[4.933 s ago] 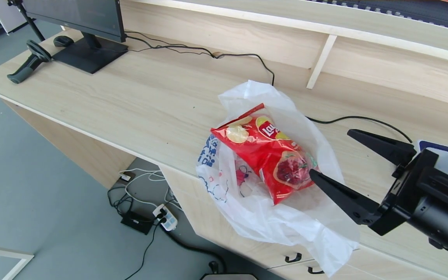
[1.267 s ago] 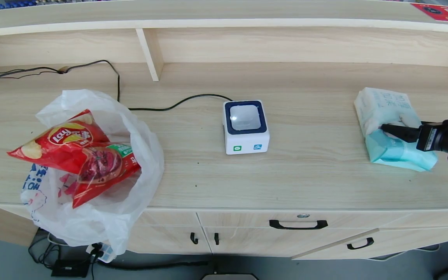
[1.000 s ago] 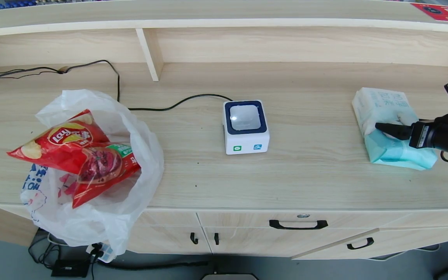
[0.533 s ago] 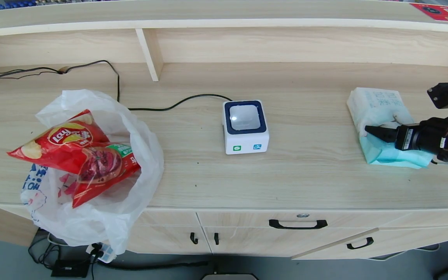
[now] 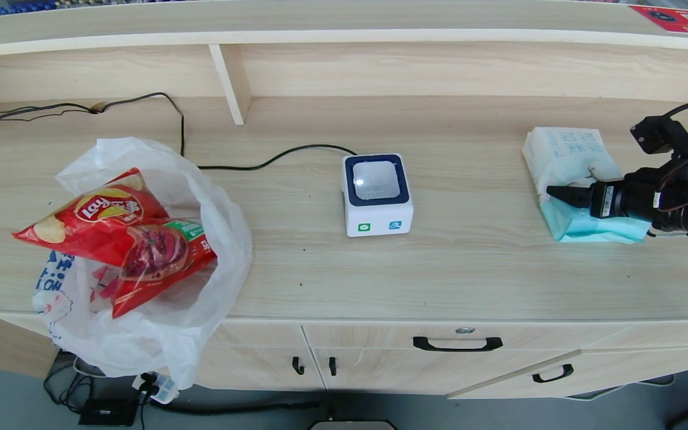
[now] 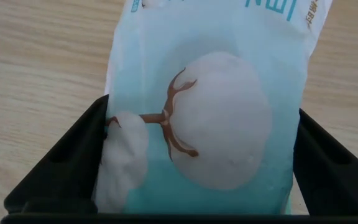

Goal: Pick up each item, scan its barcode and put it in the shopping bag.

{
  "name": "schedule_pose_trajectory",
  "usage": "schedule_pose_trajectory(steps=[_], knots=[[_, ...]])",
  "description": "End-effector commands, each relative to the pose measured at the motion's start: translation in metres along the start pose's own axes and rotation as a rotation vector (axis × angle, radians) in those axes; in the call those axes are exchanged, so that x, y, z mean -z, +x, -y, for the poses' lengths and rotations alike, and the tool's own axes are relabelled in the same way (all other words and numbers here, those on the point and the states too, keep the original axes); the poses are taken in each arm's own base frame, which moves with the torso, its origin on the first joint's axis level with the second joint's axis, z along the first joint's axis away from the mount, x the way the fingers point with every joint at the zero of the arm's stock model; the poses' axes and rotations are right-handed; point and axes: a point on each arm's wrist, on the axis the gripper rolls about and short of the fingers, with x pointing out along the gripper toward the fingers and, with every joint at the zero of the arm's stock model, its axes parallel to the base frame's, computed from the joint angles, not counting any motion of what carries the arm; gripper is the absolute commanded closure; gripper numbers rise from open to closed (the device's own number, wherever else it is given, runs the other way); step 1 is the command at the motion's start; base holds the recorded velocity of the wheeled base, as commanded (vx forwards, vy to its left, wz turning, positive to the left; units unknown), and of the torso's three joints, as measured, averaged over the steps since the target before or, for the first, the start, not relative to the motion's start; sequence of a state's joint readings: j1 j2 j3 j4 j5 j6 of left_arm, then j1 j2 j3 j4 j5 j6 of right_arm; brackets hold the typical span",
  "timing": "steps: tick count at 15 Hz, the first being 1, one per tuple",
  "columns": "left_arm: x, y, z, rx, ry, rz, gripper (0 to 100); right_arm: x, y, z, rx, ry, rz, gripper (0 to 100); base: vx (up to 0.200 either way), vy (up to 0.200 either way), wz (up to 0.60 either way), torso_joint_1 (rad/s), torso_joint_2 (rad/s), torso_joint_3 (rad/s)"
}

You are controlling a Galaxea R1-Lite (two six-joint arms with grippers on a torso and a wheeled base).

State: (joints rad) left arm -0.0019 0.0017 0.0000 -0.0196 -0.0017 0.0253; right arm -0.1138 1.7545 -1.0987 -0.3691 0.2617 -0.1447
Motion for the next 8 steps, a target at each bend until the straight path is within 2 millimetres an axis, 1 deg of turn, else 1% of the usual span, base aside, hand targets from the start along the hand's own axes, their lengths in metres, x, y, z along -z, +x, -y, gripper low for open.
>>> schedule_pose_trajectory(steps=[1, 4, 8], knots=[[0.000, 0.000, 0.000, -0.001, 0.001, 0.001, 0, -0.007, -0.001, -0.001, -0.005, -0.011, -0.009, 100, 0.000, 0.000, 0.00, 0.000, 0.00, 0.000], [0.000, 0.000, 0.000, -0.001, 0.001, 0.001, 0, -0.010, -0.004, -0.002, -0.009, -0.014, 0.004, 100, 0.000, 0.000, 0.00, 0.000, 0.00, 0.000], [0.000, 0.000, 0.000, -0.001, 0.001, 0.001, 0, -0.024, -0.021, -0.006, -0.007, -0.014, 0.050, 100, 0.000, 0.000, 0.00, 0.000, 0.00, 0.000]])
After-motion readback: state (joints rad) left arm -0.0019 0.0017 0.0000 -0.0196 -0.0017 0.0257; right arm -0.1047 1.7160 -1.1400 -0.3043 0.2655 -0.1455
